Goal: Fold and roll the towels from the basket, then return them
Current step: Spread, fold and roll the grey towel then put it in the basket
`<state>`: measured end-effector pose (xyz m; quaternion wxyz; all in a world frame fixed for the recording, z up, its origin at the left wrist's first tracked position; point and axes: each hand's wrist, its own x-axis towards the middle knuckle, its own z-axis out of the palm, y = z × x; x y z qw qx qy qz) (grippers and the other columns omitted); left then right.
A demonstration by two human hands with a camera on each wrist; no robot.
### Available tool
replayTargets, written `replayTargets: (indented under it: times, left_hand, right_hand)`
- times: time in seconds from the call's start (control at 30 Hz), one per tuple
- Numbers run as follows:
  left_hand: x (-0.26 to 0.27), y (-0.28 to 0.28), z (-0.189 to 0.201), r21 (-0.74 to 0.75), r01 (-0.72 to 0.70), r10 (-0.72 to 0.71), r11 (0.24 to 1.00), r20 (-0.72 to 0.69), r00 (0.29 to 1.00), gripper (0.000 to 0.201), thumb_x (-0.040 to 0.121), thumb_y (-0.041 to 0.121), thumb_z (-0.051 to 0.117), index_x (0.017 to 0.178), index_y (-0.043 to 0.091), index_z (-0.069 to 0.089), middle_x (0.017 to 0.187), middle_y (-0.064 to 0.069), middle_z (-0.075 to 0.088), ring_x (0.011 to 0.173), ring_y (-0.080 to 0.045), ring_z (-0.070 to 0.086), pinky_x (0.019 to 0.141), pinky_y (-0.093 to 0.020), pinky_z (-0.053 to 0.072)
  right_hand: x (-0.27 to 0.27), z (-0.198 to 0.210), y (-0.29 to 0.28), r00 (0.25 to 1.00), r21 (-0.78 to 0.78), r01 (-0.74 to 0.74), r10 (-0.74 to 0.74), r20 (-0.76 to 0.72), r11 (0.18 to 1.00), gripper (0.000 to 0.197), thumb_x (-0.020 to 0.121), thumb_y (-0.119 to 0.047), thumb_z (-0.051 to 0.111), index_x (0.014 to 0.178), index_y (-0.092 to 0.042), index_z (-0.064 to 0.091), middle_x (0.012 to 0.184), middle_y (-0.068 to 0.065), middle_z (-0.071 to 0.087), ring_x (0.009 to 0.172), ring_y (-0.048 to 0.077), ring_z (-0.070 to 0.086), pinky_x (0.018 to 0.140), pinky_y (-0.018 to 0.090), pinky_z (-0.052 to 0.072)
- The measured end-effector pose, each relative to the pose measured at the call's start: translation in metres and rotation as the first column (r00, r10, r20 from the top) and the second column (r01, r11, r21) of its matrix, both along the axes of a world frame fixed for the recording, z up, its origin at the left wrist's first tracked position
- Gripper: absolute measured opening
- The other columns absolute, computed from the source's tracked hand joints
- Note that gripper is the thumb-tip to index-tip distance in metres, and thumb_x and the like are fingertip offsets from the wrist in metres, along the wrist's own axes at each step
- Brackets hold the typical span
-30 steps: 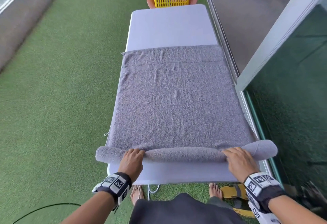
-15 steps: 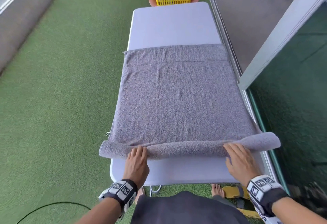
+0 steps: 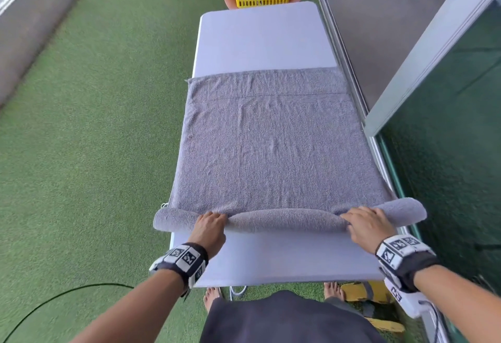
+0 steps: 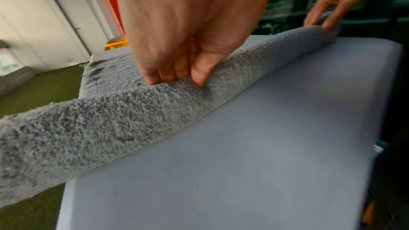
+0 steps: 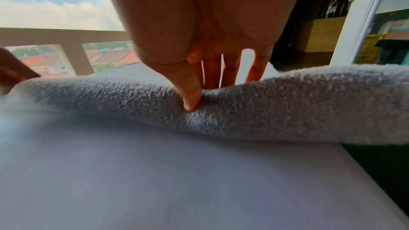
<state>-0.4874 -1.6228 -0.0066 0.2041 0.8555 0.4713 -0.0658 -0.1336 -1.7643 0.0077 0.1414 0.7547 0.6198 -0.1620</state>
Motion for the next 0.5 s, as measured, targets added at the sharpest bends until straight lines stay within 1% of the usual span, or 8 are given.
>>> replayTargets:
  times: [0.07, 0.13, 0.2, 0.27, 0.33, 0.4, 0.47, 0.5]
  left_hand:
    - [0.007, 0.013, 0.0, -0.028, -0.045, 0.046, 0.999, 0.03, 0.998, 0.035, 0.078, -0.014, 0.042, 0.097, 0.004, 0.066, 0.092, -0.012, 0.065, 0.086, -0.028, 0.057, 0.077, -0.035, 0.046]
    - [0.012, 0.022, -0.003, 0.022, -0.095, 0.093, 0.995, 0.073, 0.993, 0.031, 0.077, -0.018, 0.047, 0.089, 0.004, 0.065, 0.087, -0.01, 0.062, 0.079, -0.025, 0.053, 0.072, -0.037, 0.048]
    - [0.016, 0.028, -0.003, 0.098, -0.107, 0.104, 0.989, 0.035, 0.994, 0.032, 0.073, -0.017, 0.052, 0.092, 0.009, 0.059, 0.09, -0.006, 0.056, 0.082, -0.024, 0.048, 0.073, -0.037, 0.045]
    - [0.02, 0.03, -0.002, 0.121, -0.094, 0.095, 0.988, -0.005, 0.995, 0.035, 0.071, -0.014, 0.053, 0.096, 0.011, 0.055, 0.09, -0.004, 0.056, 0.085, -0.026, 0.05, 0.075, -0.036, 0.04]
    - [0.021, 0.025, -0.006, 0.135, -0.089, 0.087, 0.987, 0.018, 0.996, 0.037, 0.07, -0.012, 0.047, 0.099, 0.009, 0.054, 0.087, -0.007, 0.059, 0.081, -0.028, 0.055, 0.073, -0.037, 0.043]
    - [0.017, 0.013, -0.009, 0.155, -0.156, 0.149, 0.976, 0.053, 0.987, 0.038, 0.071, -0.003, 0.037, 0.102, 0.01, 0.054, 0.089, -0.006, 0.059, 0.081, -0.027, 0.053, 0.074, -0.039, 0.047]
    - [0.01, -0.005, -0.011, 0.162, -0.2, 0.181, 0.966, 0.125, 0.976, 0.024, 0.079, 0.008, 0.032, 0.093, 0.015, 0.051, 0.087, -0.004, 0.053, 0.079, -0.024, 0.045, 0.073, -0.041, 0.046]
    - [0.007, -0.014, -0.011, 0.158, -0.199, 0.173, 0.967, 0.164, 0.971, 0.016, 0.082, 0.011, 0.037, 0.092, 0.016, 0.049, 0.087, -0.003, 0.051, 0.079, -0.022, 0.042, 0.074, -0.04, 0.044]
  right_hand:
    - [0.006, 0.005, 0.018, 0.998, -0.133, 0.032, -0.039, -0.044, 0.991, 0.032, 0.093, -0.021, 0.047, 0.123, -0.028, 0.056, 0.122, -0.004, 0.059, 0.116, 0.018, 0.051, 0.097, 0.035, 0.036]
    - [0.01, 0.005, 0.032, 0.981, -0.148, 0.13, -0.149, -0.126, 0.98, 0.03, 0.089, -0.016, 0.05, 0.116, -0.027, 0.056, 0.118, 0.0, 0.06, 0.108, 0.024, 0.057, 0.092, 0.035, 0.043]
    - [0.012, 0.002, 0.039, 0.963, -0.045, 0.212, -0.216, -0.163, 0.976, 0.025, 0.087, -0.012, 0.054, 0.105, -0.028, 0.05, 0.108, -0.002, 0.054, 0.095, 0.024, 0.056, 0.079, 0.033, 0.042]
    - [0.008, -0.001, 0.04, 0.976, 0.122, 0.196, -0.181, -0.123, 0.973, 0.024, 0.082, -0.004, 0.058, 0.087, -0.024, 0.046, 0.089, -0.004, 0.044, 0.085, 0.021, 0.049, 0.071, 0.03, 0.031]
    - [-0.002, -0.006, 0.036, 0.984, 0.195, 0.162, -0.144, -0.101, 0.967, 0.033, 0.072, 0.006, 0.061, 0.076, -0.021, 0.045, 0.078, -0.004, 0.043, 0.082, 0.024, 0.052, 0.068, 0.029, 0.031]
    - [-0.013, -0.017, 0.023, 0.99, 0.268, 0.134, -0.12, -0.068, 0.954, 0.033, 0.063, 0.006, 0.069, 0.079, -0.018, 0.052, 0.08, 0.0, 0.052, 0.077, 0.025, 0.054, 0.065, 0.033, 0.042]
    - [-0.016, -0.024, 0.008, 0.993, 0.303, 0.117, -0.105, -0.054, 0.946, 0.037, 0.059, -0.006, 0.073, 0.091, -0.016, 0.058, 0.09, 0.003, 0.057, 0.083, 0.026, 0.056, 0.073, 0.039, 0.049]
    - [-0.014, -0.027, 0.001, 0.994, 0.314, 0.107, -0.095, -0.054, 0.943, 0.043, 0.058, -0.011, 0.074, 0.099, -0.015, 0.059, 0.095, 0.003, 0.058, 0.089, 0.026, 0.057, 0.079, 0.041, 0.05]
